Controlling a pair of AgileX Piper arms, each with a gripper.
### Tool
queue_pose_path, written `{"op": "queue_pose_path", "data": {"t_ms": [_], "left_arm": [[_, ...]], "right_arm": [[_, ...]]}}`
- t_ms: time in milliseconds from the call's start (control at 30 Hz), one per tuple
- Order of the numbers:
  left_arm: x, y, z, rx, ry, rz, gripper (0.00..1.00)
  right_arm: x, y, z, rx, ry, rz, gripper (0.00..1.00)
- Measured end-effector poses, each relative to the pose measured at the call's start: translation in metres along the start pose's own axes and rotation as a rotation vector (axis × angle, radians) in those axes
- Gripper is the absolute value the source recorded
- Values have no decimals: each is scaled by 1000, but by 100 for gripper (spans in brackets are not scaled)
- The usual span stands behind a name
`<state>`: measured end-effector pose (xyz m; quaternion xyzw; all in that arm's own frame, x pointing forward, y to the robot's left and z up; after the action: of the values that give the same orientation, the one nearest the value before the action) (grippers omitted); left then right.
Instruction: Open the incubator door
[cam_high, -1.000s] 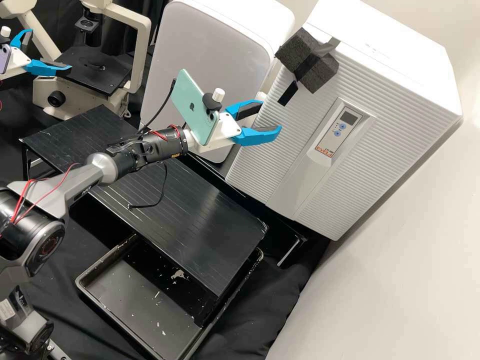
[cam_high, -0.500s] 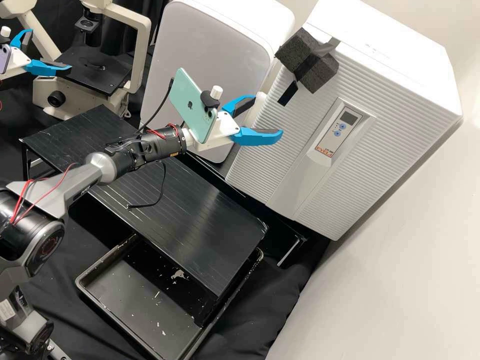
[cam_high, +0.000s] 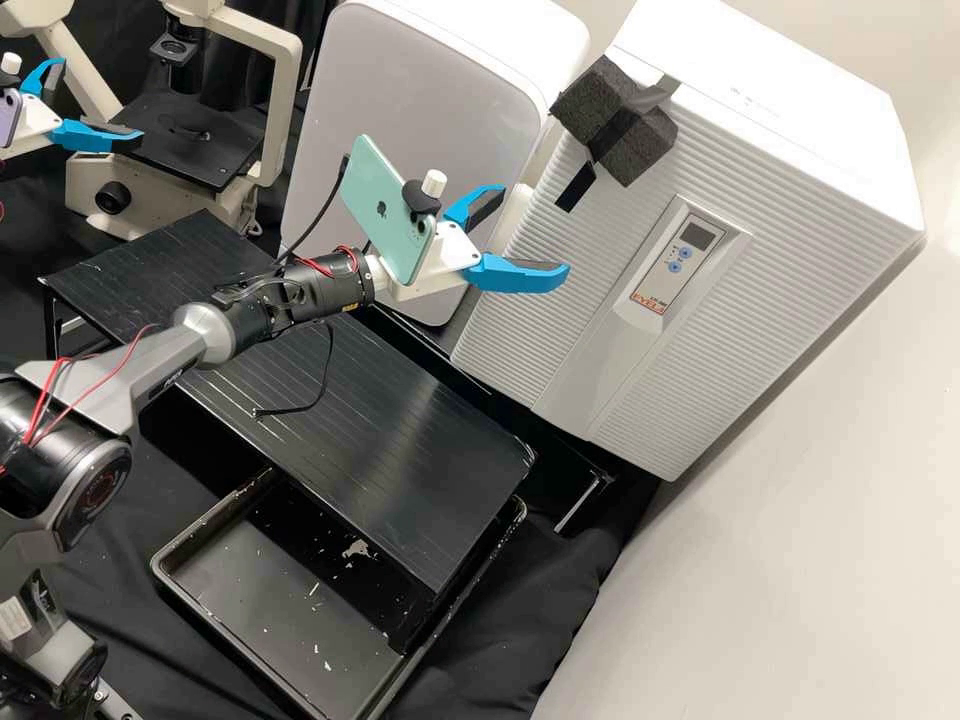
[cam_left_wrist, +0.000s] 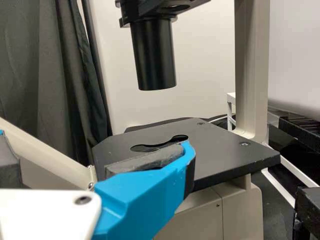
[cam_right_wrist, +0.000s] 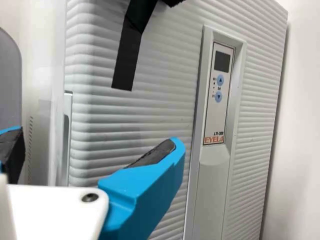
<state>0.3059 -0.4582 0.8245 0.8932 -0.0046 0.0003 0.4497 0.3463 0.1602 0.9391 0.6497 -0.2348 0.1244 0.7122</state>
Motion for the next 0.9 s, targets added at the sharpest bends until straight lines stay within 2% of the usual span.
{"op": "queue_pose_path", "data": {"t_ms": [100, 200, 300, 333, 467, 900], "left_arm": [[0, 0, 0, 0, 0, 0, 100], [0, 0, 0, 0, 0, 0, 100], [0, 0, 0, 0, 0, 0, 100], [0, 0, 0, 0, 0, 0, 100], [0, 0, 0, 0, 0, 0, 100], [0, 0, 0, 0, 0, 0, 100]], "right_arm": [[2, 0, 2, -5, -34, -2, 0], [4, -1, 4, 10, -79, -6, 0], [4, 0, 4, 10, -95, -8, 0], [4, 0, 2, 17, -97, -10, 0], [4, -3, 0, -5, -105, -19, 0], [4, -4, -1, -3, -98, -36, 0]]}}
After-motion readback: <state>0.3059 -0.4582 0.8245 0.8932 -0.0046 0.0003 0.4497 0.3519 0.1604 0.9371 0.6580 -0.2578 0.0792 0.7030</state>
